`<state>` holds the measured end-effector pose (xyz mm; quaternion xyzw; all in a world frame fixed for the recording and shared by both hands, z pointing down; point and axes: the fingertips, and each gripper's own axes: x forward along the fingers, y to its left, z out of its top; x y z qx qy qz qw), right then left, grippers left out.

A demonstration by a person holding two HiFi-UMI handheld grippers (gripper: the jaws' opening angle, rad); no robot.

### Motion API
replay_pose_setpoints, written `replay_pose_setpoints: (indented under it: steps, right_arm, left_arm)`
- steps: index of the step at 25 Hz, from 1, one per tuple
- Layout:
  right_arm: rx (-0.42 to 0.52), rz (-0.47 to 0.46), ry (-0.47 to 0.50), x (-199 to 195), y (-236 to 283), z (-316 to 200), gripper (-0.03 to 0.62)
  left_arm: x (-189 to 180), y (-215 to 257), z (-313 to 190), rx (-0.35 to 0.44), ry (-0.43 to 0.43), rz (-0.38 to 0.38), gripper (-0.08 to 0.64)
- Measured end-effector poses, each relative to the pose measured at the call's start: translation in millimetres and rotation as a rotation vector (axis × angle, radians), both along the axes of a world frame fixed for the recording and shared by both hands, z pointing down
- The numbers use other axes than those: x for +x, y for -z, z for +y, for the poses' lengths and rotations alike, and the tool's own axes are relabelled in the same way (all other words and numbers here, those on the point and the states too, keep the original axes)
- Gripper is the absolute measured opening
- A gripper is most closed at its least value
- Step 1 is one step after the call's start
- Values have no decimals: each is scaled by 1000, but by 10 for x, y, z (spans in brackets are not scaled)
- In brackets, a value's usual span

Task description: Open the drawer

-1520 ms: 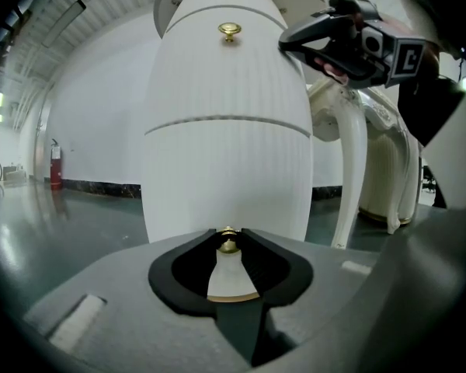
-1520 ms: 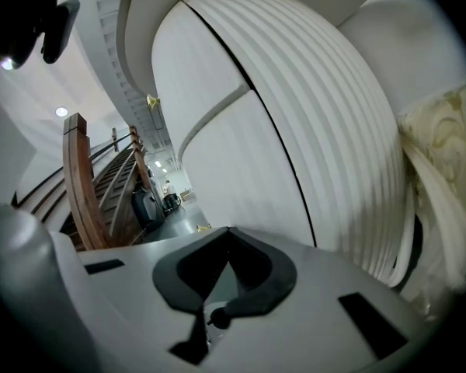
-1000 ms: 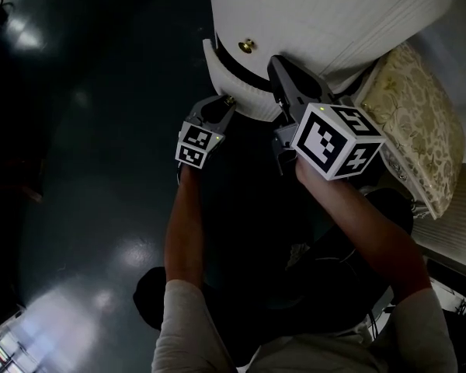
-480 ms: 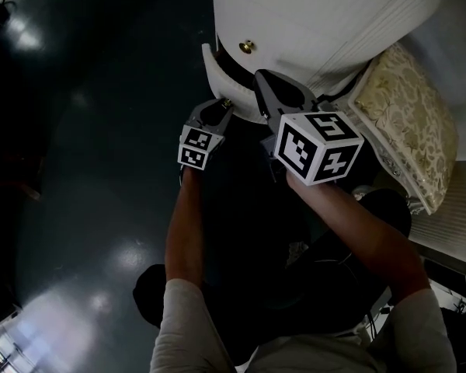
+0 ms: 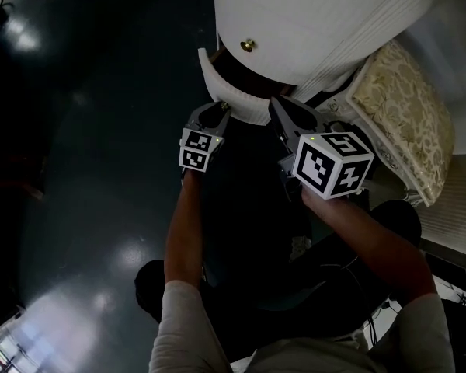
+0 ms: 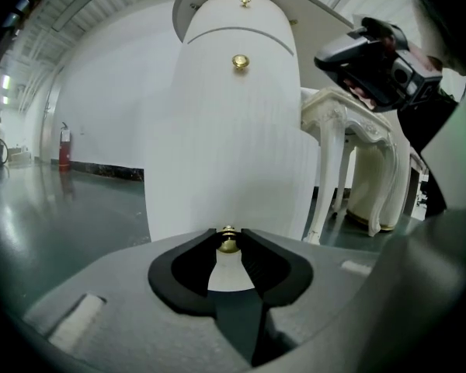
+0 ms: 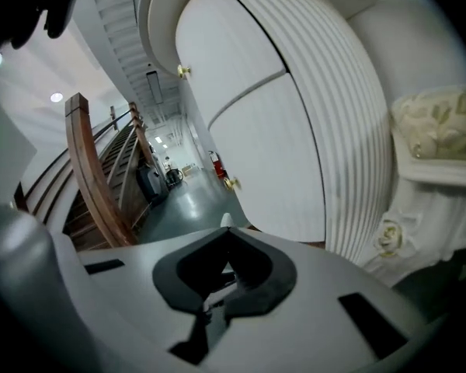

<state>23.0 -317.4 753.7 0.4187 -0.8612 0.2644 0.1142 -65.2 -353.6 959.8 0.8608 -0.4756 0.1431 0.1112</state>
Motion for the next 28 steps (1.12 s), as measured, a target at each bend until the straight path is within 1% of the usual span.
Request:
replay_pose_setpoints:
  steps: [2, 4, 8, 12, 15, 17, 21, 25, 28]
  right_arm:
    - [-31, -14, -39, 126, -32, -2, 15]
    - [-41, -19, -65, 207, -28, 3, 15]
    - [-14, -11, -101, 314, 37, 8, 15]
    - [10, -12, -137, 405, 85, -2, 15]
    - [-13, -30, -175, 488, 75, 3, 15]
    - [-13, -34, -177, 464, 96, 32, 15]
    - [26, 12, -147, 402, 135, 97, 15]
    - [14, 35, -165, 442, 69, 137, 15]
    - [26, 44, -173, 480, 83, 157, 15]
  left_arm:
    - [-4, 2, 28, -11, 8, 1, 103]
    - [-25, 2, 63, -17, 9, -8, 103]
    - [-68, -2, 112, -19, 12, -10, 103]
    - [-78, -7, 135, -29, 8, -31, 103]
    - [-83, -14, 159, -36, 8, -33, 103]
    - [-104, -19, 199, -37, 9, -32, 103]
    - [-147, -20, 257, -35, 7, -12, 103]
    - [-186, -21, 307, -33, 2, -20, 103]
    - [-211, -29, 366, -40, 3, -20, 103]
